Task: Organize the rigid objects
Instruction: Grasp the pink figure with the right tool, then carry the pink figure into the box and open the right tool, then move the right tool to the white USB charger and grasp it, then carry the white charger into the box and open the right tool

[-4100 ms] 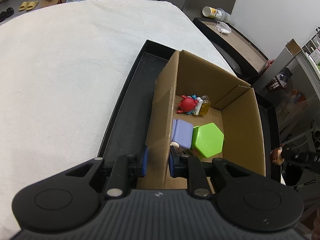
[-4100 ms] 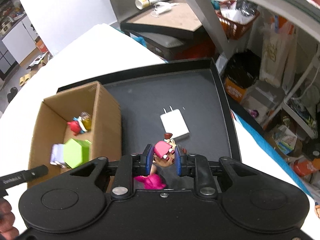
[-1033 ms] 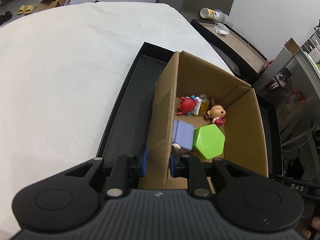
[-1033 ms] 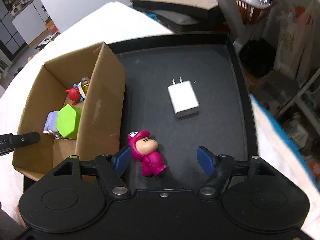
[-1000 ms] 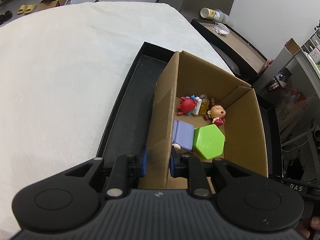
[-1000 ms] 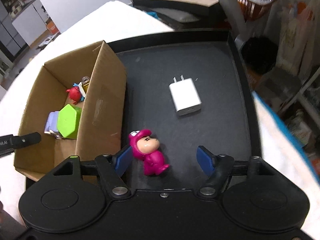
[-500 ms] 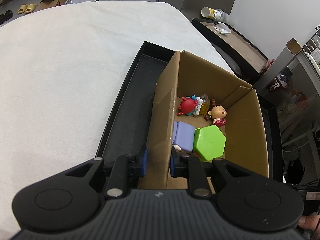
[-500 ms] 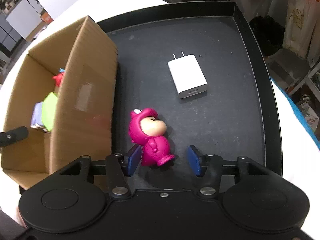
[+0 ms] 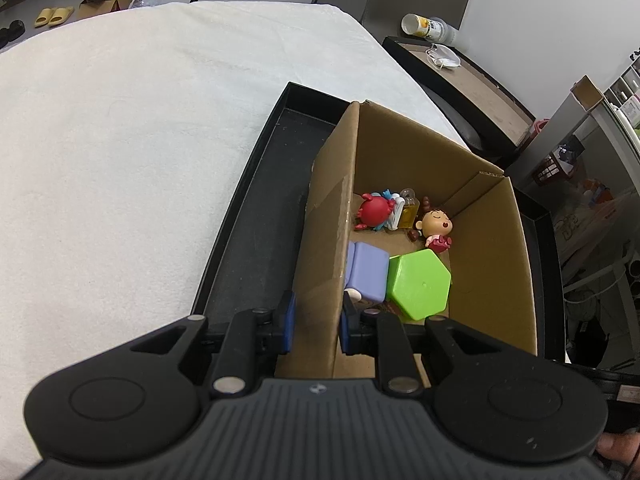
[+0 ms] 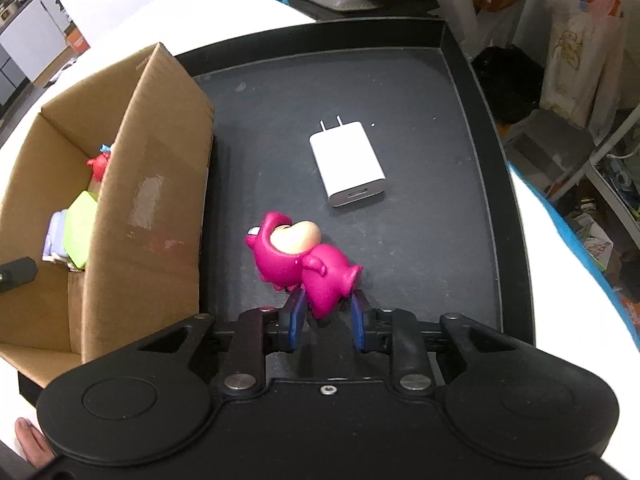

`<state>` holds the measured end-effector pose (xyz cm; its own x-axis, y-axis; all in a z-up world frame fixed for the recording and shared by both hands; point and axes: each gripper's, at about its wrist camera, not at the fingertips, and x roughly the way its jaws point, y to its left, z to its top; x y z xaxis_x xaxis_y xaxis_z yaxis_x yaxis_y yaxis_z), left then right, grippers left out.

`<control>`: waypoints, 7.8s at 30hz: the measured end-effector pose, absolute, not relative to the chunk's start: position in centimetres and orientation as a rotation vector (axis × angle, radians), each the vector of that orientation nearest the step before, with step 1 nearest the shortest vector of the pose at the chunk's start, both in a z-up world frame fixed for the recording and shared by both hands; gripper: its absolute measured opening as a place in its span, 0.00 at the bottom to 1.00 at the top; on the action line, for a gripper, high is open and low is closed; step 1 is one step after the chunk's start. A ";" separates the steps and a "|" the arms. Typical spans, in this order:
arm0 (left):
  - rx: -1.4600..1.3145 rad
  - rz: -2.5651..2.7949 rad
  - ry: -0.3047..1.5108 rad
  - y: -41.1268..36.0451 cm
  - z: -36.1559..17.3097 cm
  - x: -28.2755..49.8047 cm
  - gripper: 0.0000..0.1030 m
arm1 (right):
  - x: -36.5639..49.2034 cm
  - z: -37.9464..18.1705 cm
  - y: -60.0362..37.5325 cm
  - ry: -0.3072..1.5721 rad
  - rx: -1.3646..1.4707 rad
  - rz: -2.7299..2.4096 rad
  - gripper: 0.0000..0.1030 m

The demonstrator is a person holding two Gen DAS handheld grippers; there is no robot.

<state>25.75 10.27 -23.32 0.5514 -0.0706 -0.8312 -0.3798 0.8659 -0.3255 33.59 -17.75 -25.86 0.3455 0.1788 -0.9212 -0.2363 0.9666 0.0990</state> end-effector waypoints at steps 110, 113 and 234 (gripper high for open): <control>-0.579 0.150 0.964 11.4 -23.2 25.0 0.20 | 33.4 -15.6 -2.4 1.005 -0.032 0.456 0.66; -0.579 0.150 0.963 11.5 -23.2 25.0 0.20 | 33.2 -15.3 -2.2 0.983 -0.030 0.481 0.72; -0.511 0.189 0.970 10.3 -23.3 25.6 0.18 | 32.8 -14.7 -14.0 0.858 -0.178 0.416 0.35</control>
